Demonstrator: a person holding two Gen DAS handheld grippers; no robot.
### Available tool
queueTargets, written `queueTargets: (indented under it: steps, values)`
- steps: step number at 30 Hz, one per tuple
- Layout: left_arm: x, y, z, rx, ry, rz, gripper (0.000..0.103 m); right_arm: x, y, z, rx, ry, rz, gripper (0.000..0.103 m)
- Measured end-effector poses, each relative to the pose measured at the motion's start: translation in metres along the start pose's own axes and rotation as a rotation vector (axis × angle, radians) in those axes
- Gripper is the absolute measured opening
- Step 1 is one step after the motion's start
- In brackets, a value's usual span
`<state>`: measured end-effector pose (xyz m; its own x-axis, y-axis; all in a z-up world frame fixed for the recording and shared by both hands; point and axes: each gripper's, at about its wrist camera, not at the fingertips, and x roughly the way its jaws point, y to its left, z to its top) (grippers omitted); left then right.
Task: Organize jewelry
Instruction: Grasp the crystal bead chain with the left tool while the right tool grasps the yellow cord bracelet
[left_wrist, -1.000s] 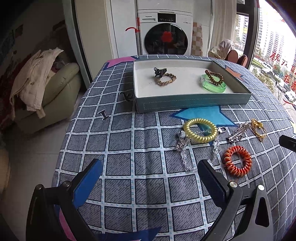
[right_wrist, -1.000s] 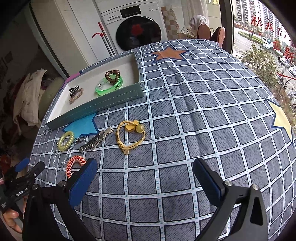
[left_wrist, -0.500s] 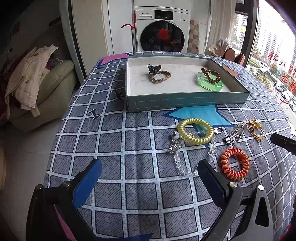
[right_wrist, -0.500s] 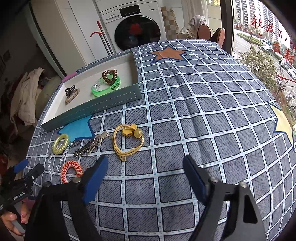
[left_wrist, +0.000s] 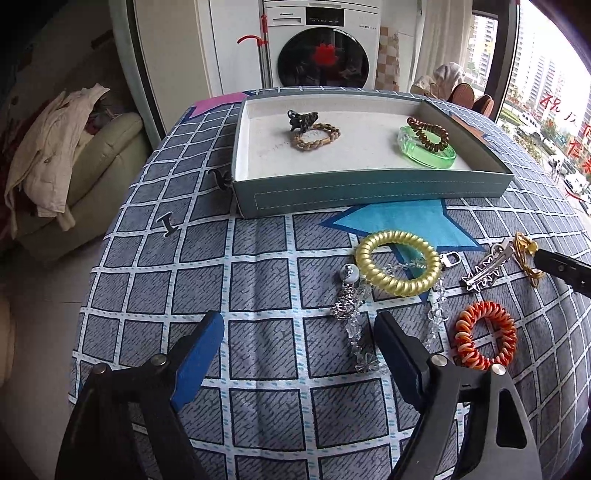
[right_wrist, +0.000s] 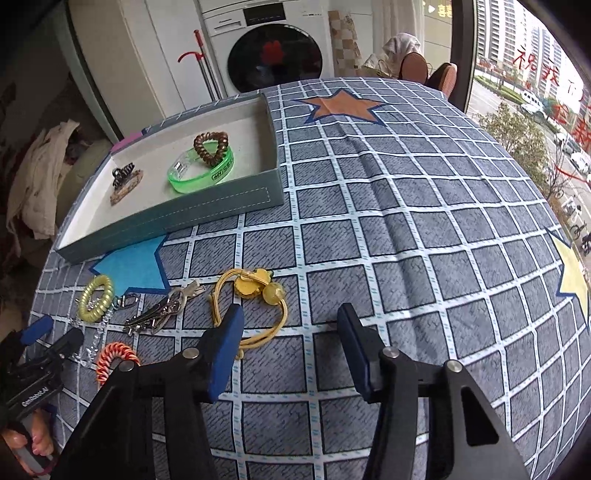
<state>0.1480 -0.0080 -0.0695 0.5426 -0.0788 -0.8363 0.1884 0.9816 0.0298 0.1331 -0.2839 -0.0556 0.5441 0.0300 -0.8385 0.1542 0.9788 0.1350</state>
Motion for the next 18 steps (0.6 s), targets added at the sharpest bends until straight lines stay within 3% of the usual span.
queueTargets:
  steps: [4, 7, 11, 13, 16, 18]
  values:
    - [-0.003, -0.008, -0.001, 0.032, -0.015, -0.009, 0.085, 0.006, 0.017, -0.001, -0.104, -0.01, -0.062, 0.054]
    - [-0.005, -0.014, 0.0, 0.058, -0.021, -0.024, 0.074, 0.005, 0.022, -0.003, -0.134, -0.016, -0.055, 0.042]
    - [-0.008, -0.024, -0.002, 0.106, -0.025, -0.08, 0.038, 0.005, 0.024, -0.001, -0.139, -0.01, -0.046, 0.018]
    - [-0.01, -0.027, -0.004, 0.131, -0.029, -0.081, 0.034, 0.004, 0.025, -0.002, -0.14, -0.007, -0.047, 0.006]
    - [-0.013, -0.022, -0.004, 0.107, -0.019, -0.138, 0.033, 0.003, 0.023, -0.003, -0.124, -0.013, -0.049, 0.003]
    - [-0.017, -0.016, -0.004, 0.081, -0.018, -0.182, 0.025, -0.001, 0.018, -0.005, -0.097, -0.021, -0.037, 0.003]
